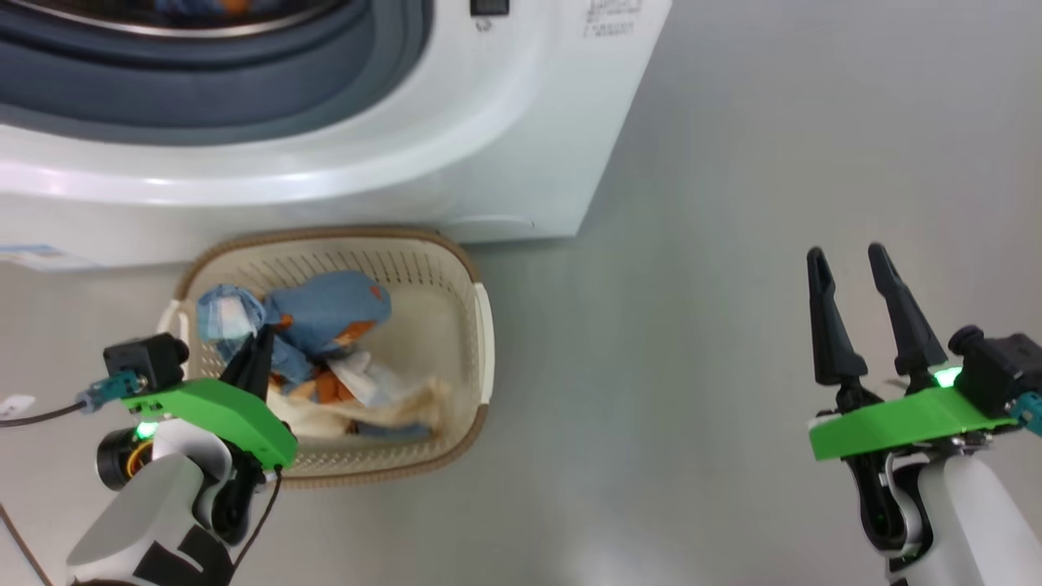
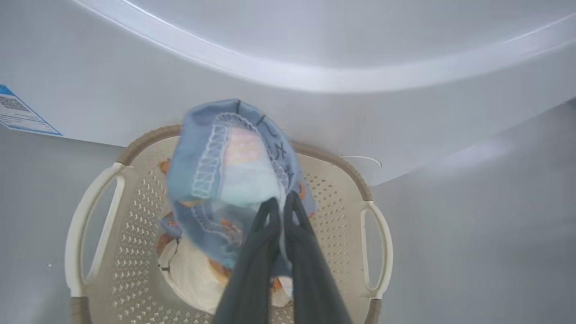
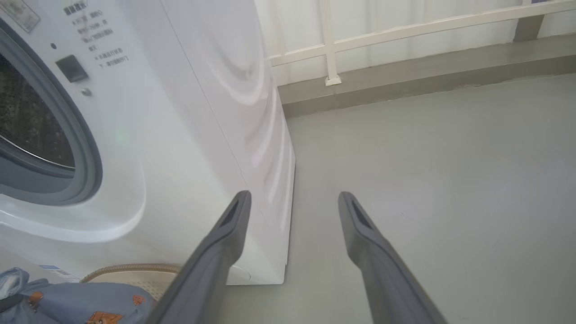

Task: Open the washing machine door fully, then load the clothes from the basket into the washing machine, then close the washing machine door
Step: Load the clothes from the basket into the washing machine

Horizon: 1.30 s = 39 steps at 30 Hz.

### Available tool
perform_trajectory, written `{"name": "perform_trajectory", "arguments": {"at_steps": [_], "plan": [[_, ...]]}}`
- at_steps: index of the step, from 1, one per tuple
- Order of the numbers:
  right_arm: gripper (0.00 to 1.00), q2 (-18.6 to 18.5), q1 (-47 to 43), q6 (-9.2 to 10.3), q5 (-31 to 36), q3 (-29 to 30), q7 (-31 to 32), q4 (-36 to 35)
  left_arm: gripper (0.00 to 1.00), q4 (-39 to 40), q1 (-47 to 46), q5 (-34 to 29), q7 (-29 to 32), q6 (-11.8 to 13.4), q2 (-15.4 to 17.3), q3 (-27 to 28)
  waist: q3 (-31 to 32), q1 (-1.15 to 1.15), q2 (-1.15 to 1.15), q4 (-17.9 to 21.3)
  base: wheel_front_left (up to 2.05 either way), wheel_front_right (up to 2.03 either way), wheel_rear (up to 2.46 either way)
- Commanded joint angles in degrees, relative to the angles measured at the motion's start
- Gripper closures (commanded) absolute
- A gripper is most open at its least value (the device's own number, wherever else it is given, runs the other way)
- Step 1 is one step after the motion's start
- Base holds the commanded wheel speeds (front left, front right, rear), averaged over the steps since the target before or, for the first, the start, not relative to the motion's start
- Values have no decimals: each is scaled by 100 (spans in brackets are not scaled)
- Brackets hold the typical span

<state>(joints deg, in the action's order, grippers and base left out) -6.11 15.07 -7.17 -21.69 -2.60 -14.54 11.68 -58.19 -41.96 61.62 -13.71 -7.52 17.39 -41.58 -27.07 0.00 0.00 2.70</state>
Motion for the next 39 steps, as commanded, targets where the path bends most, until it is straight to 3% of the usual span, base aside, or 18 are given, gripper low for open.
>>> {"name": "perform_trajectory", "arguments": {"at_steps": [1, 7, 19, 29, 39], "plan": [[0, -76, -186, -32, -58, -102, -46, -98, 100, 176, 119, 51, -98, 4, 286, 108, 407, 0, 0, -141, 0, 0, 0], [0, -132, -355, -32, -84, -93, -46, -54, 100, 580, 225, -44, -125, 4, 407, 245, 682, 0, 0, -212, 0, 0, 0], [0, -224, -787, -32, -143, -69, -46, 7, 100, 1885, 1147, -1347, -128, 3, 465, 1674, 1363, 0, 0, -277, 0, 0, 0], [0, -275, -1091, -32, -174, 31, -46, 3, 100, 3083, 2345, -2559, -129, 50, 203, 2897, 1693, 0, 0, -310, 0, 0, 0], [0, -277, -1218, -32, -174, 84, -46, -11, 100, 4283, 3559, -3495, -129, 71, -394, 3885, 1745, 0, 0, -329, 0, 0, 0]]}}
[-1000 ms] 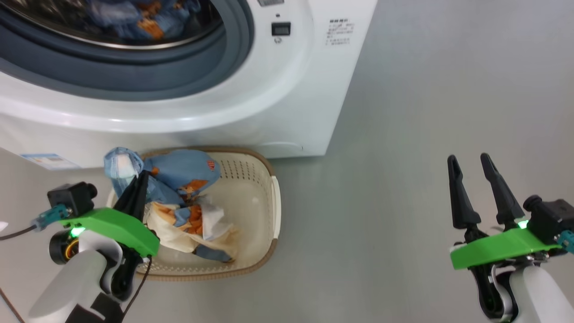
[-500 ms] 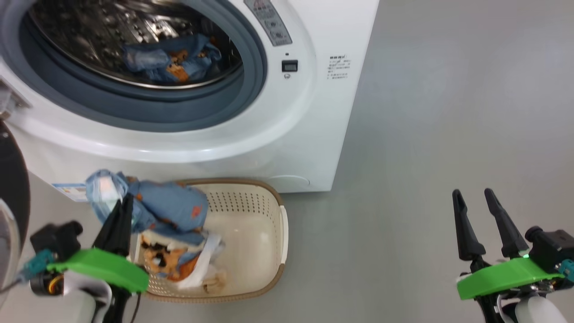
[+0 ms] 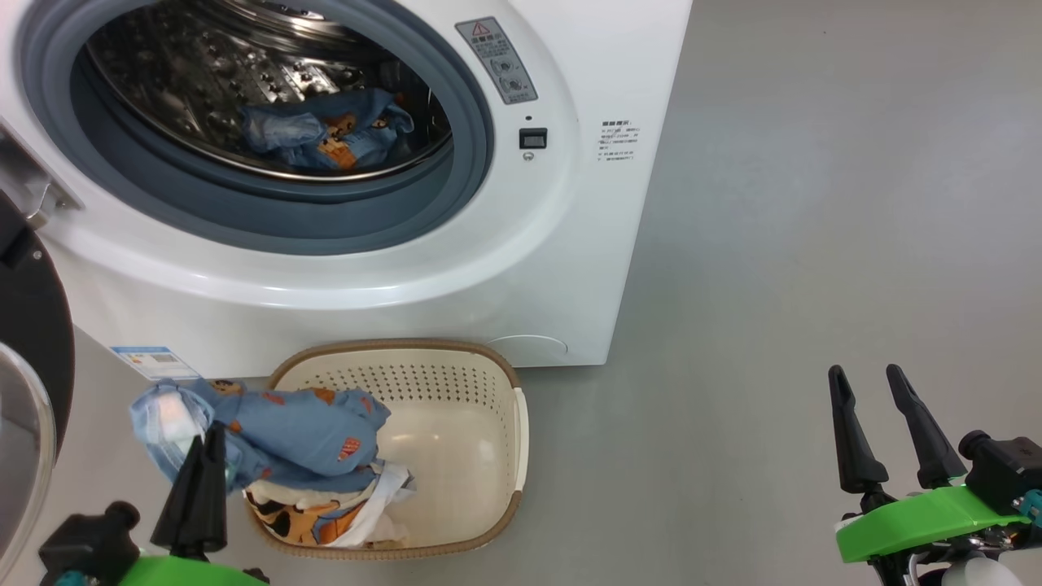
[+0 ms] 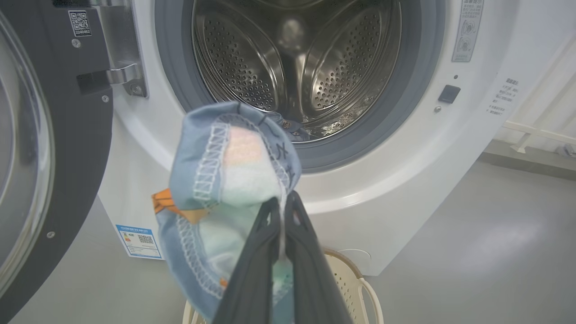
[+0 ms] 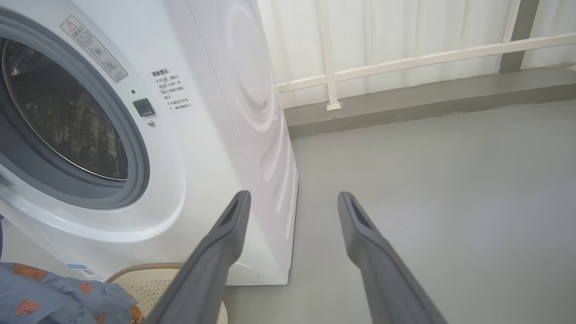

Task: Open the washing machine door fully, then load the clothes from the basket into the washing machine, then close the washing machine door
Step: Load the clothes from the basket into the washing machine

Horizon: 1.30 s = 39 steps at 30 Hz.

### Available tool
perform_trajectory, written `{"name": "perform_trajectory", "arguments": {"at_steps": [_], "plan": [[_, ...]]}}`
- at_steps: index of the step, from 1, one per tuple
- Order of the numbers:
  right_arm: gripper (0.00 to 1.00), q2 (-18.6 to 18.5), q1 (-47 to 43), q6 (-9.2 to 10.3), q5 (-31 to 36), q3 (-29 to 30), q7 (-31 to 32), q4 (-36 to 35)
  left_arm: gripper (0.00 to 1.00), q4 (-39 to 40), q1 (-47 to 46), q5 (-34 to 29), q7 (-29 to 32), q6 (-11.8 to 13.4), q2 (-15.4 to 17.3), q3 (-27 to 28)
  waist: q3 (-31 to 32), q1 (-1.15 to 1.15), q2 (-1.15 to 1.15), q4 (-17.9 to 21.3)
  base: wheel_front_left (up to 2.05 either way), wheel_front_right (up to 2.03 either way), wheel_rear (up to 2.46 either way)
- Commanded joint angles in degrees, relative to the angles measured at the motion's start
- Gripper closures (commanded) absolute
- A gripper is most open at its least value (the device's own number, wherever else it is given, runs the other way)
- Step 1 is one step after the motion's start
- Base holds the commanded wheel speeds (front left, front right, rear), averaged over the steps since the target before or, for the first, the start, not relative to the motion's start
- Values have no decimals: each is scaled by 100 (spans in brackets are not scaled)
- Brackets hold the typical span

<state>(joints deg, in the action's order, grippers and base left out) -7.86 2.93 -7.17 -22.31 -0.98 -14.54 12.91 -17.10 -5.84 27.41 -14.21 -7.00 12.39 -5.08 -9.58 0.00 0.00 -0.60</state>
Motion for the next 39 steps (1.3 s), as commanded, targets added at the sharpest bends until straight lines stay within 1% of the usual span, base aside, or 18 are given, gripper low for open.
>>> {"name": "perform_trajectory", "arguments": {"at_steps": [1, 5, 8, 18, 25, 31, 35, 39], "plan": [[0, -101, -5, -32, -112, -74, -46, -133, 100, 236, 18, -135, -78, 16, 39, 294, -10, 0, 0, 0, 0, 0, 0], [0, -93, 0, -32, -110, -63, -46, -129, 100, 360, 193, -345, -78, -3, -184, 432, -26, 0, 0, -1, 0, 0, 0], [0, -93, 4, -32, -109, -68, -46, -125, 100, 371, 231, -453, -79, -19, -286, 491, -33, 0, 0, 11, 0, 0, 0], [0, -66, 49, -32, -113, -78, -46, -148, 100, 307, 33, -500, -79, -45, -416, 489, -157, 0, 0, 94, 0, 0, 0], [0, 5, 164, -32, -91, -71, -46, -189, 100, 309, -664, -430, -79, -47, -184, 357, -459, 0, 0, 169, 0, 0, 0], [0, 67, 379, -32, -63, -92, -46, -228, 100, 172, -1628, -404, -79, -47, 127, 321, -840, 0, 0, 277, 0, 0, 0], [0, 125, 535, -32, -49, -104, -46, -245, 100, -92, -2350, -426, -79, -48, 336, 319, -1089, 0, 0, 371, 0, 0, 0], [0, 184, 659, -32, -43, -139, -46, -245, 100, -537, -3069, -404, -79, -48, 528, 270, -1292, 0, 0, 492, 0, 0, 0]]}}
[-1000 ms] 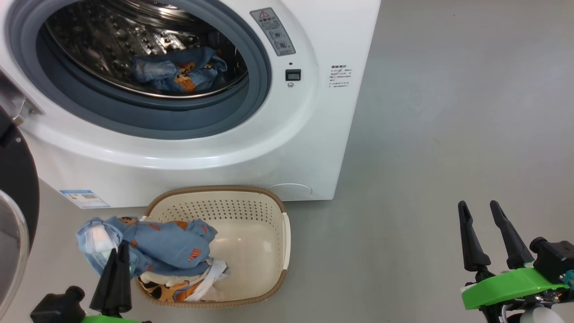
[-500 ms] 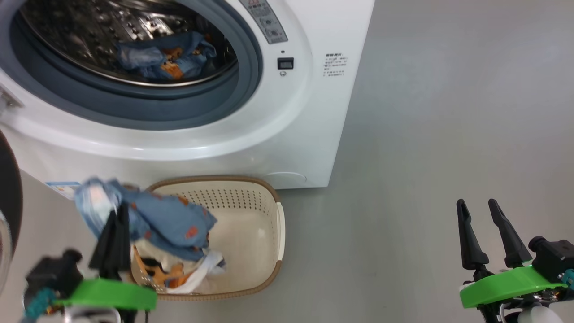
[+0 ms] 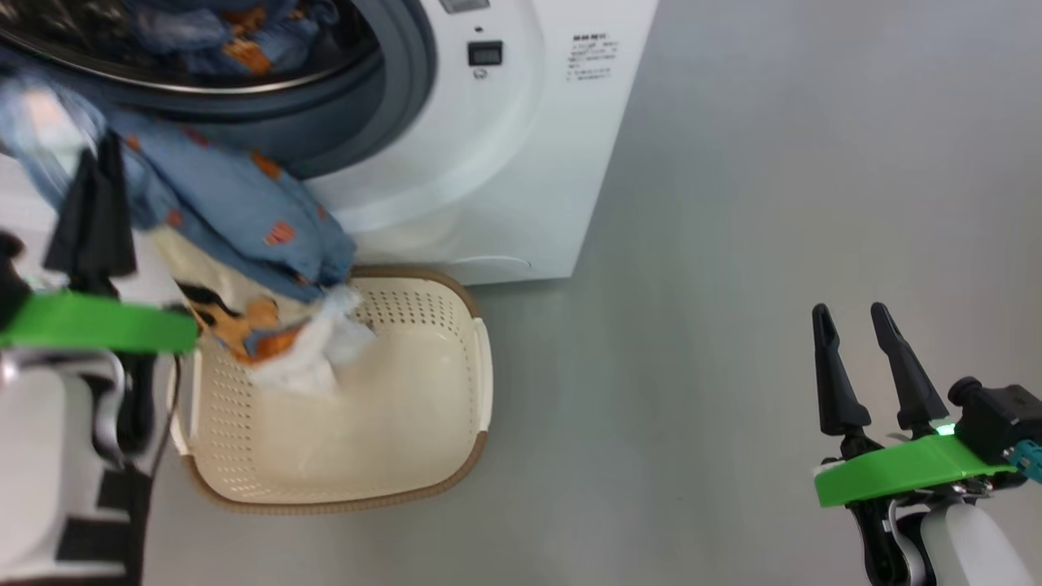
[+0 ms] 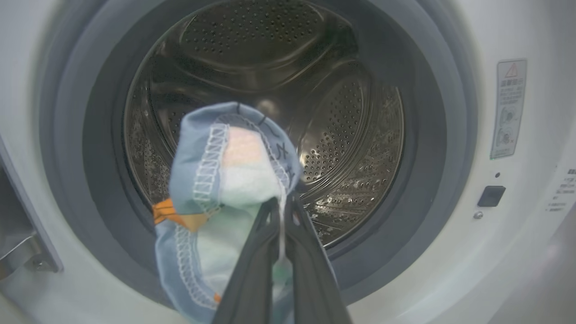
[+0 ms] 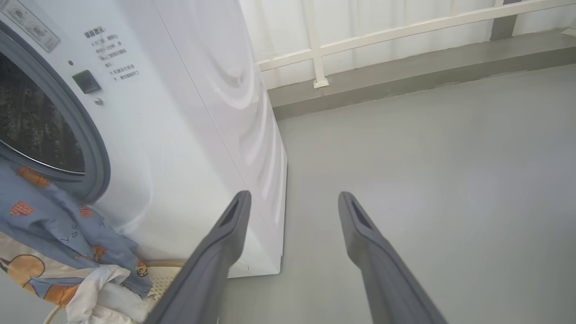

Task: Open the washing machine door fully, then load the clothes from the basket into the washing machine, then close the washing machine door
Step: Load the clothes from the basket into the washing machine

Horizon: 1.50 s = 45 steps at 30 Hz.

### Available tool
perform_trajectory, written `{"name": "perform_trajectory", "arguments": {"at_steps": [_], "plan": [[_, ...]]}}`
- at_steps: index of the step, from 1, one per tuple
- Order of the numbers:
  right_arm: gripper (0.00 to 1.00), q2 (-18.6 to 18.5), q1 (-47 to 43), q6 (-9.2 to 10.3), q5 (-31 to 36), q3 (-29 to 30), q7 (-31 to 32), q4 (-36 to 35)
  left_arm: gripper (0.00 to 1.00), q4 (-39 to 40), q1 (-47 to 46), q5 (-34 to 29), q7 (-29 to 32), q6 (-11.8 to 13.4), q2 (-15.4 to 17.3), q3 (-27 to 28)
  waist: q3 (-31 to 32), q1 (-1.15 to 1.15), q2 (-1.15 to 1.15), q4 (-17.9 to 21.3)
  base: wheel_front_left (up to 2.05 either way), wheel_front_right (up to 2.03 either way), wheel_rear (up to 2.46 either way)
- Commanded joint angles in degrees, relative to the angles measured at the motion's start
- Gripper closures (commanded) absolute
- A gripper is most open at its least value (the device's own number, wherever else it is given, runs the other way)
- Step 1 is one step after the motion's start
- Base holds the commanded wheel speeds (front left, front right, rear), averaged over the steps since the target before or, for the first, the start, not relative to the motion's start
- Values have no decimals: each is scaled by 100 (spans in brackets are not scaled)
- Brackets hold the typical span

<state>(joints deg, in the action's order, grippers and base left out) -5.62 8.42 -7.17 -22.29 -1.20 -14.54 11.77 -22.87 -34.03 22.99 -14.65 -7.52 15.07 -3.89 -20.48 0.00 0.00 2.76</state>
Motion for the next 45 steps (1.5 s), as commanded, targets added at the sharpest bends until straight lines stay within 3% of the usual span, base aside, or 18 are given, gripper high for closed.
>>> {"name": "perform_trajectory", "arguments": {"at_steps": [1, 16, 30, 38, 45], "plan": [[0, -27, 139, -32, -45, -121, -46, -129, 100, -84, -430, 33, -35, 4, 308, 118, -248, 0, 0, 183, 0, 0, 0], [0, 155, 557, -32, -39, -227, -46, -194, 100, -2329, -2609, 143, -35, 4, 541, -292, -981, 0, 0, 589, 0, 0, 0], [0, 261, 937, -32, -76, -393, -46, -300, 100, -3873, -4035, 571, 35, 3, 935, -1226, -1717, 0, 0, 1020, 0, 0, 0], [0, 272, 951, -32, -190, -543, -46, -350, 100, -3986, -4616, 603, -25, 3, 1414, -1635, -1918, 0, 0, 1245, 0, 0, 0], [0, 273, 1004, -32, -255, -576, -46, -428, 100, -2760, -4823, 327, -33, 146, 1707, -968, -2097, 0, 0, 1299, 0, 0, 0]]}}
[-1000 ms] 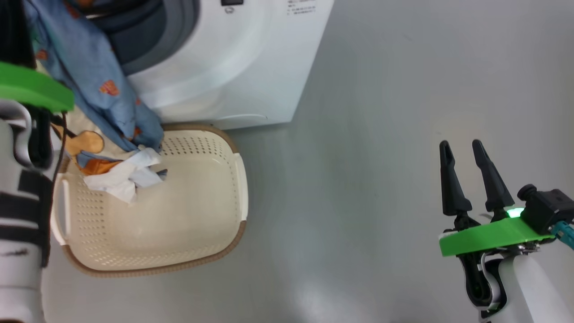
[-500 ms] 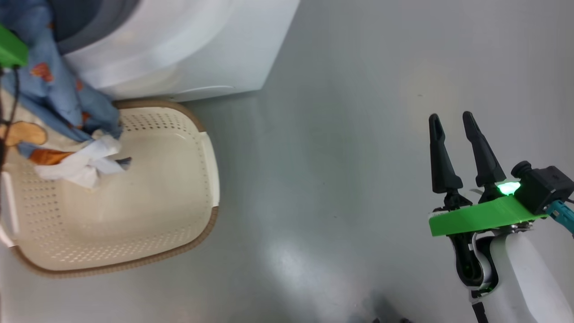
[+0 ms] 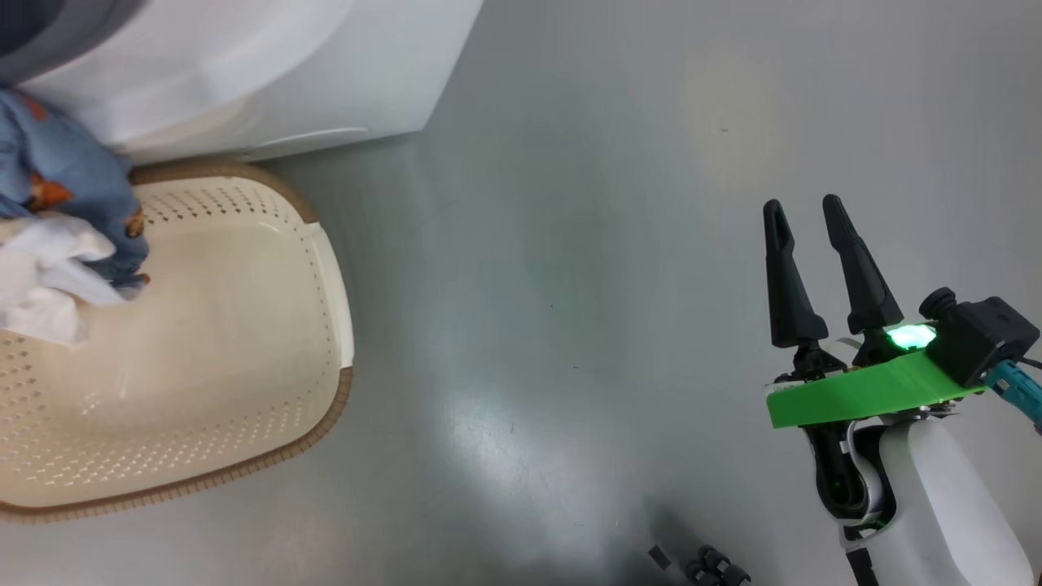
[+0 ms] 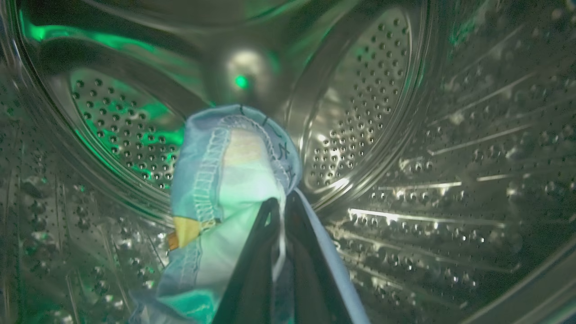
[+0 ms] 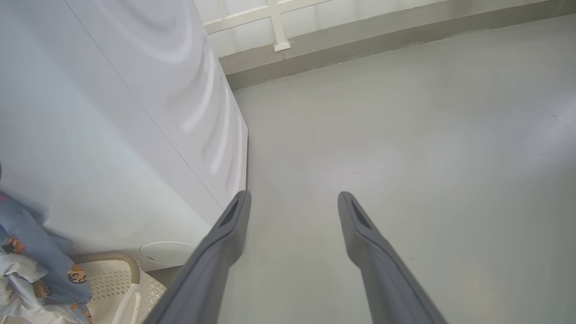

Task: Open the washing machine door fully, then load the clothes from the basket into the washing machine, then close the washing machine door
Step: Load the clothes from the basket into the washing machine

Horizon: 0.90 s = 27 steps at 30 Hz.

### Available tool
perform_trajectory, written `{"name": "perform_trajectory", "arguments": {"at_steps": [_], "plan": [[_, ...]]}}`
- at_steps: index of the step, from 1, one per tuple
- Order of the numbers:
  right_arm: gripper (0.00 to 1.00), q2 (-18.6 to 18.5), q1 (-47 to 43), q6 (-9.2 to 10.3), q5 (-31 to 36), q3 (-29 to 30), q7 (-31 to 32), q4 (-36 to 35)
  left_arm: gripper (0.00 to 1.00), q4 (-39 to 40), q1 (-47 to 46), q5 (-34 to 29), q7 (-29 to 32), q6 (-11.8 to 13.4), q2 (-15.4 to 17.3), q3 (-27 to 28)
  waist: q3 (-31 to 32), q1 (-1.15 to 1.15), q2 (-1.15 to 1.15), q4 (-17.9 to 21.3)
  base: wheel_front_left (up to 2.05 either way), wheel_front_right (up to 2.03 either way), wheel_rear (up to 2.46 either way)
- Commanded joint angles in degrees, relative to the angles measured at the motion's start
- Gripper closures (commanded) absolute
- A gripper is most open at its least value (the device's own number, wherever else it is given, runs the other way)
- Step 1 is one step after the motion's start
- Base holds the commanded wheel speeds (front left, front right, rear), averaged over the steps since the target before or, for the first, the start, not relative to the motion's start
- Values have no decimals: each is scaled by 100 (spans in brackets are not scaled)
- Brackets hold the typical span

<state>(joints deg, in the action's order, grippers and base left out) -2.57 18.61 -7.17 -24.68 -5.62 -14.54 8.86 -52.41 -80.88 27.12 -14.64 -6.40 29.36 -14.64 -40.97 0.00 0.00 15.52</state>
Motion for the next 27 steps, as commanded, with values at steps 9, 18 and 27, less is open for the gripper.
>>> {"name": "perform_trajectory", "arguments": {"at_steps": [9, 18, 27], "plan": [[0, -32, 65, -32, -107, -254, -46, -161, 100, 1080, 410, -782, -35, 18, 114, 969, -159, 0, 0, 63, 0, 0, 0], [0, -32, 48, -32, -141, -313, -46, -139, 100, 163, 344, -932, -35, -86, -14, 907, -141, 0, 0, 75, 0, 0, 0], [0, -32, 9, -32, -156, -343, -46, -97, 0, -1307, -8, -833, 461, -106, -148, 389, 2, 0, 0, 22, 0, 0, 0]]}}
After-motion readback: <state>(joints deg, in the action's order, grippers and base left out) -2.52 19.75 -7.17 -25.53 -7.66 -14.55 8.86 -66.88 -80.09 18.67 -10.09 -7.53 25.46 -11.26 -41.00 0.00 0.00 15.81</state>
